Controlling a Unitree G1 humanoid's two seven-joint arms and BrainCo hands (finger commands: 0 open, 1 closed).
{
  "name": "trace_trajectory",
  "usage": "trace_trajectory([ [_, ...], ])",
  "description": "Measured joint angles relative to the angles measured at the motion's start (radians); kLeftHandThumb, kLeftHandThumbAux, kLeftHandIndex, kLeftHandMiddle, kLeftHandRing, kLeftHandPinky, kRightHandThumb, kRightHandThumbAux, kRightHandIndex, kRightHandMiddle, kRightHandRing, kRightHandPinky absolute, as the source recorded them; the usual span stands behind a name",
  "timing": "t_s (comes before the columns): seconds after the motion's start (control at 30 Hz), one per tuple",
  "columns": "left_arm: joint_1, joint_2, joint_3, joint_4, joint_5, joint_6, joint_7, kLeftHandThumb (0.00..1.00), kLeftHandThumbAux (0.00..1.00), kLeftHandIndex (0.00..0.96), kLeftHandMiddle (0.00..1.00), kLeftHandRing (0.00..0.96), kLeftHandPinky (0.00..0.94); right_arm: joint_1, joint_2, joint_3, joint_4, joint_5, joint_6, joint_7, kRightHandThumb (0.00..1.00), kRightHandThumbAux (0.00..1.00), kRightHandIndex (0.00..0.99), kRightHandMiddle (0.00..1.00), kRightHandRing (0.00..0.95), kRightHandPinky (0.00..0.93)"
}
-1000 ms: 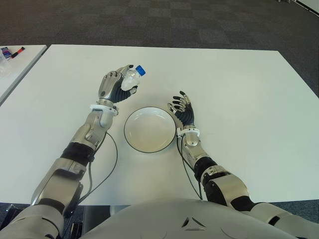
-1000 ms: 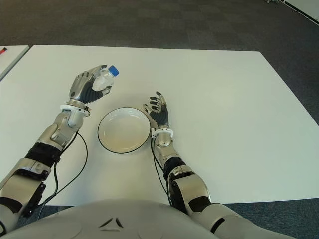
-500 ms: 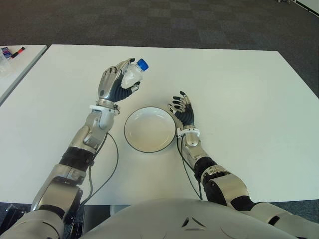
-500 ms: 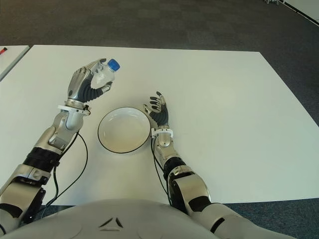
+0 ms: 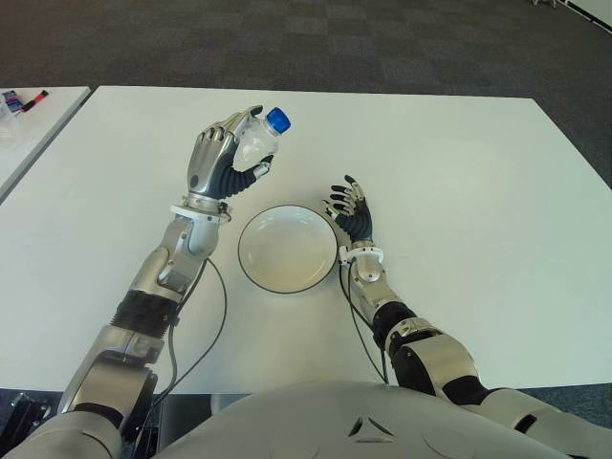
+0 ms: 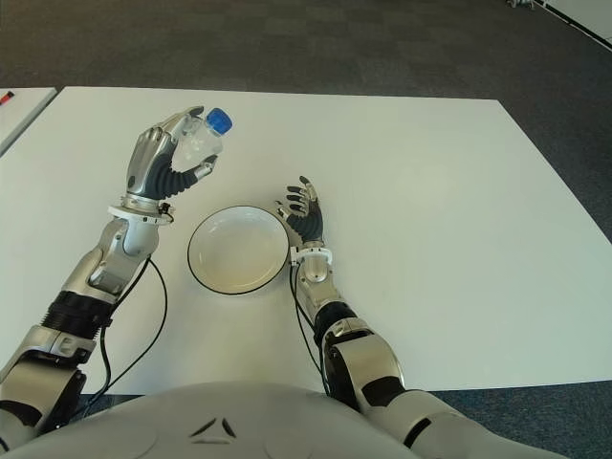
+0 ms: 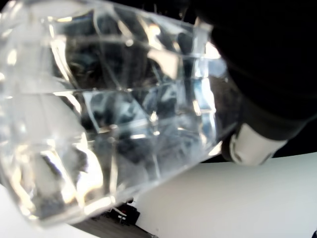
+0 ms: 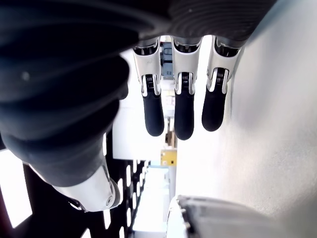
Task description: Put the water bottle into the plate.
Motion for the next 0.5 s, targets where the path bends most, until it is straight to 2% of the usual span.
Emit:
trace_trajectory([
  [0.23, 0.061, -0.012, 0.004, -0.102, 0.000, -0.038, 0.000, 0.953, 0.648, 0.392, 0.516, 0.529, 0.855, 0.000, 0.000, -0.001, 0.001, -0.001, 0.000, -0.002, 0.409, 0.820, 0.096, 0.286, 0.295, 0.312],
  [0.5, 0.122, -0.041, -0.002, -0.133, -0.002, -0.096, 0.000, 0.953, 0.647, 0.393, 0.517, 0.530, 0.857, -0.001, 0.000, -0.002, 0.006, -0.001, -0.001, -0.002, 0.431, 0.804, 0.109, 0.301, 0.311, 0.328],
])
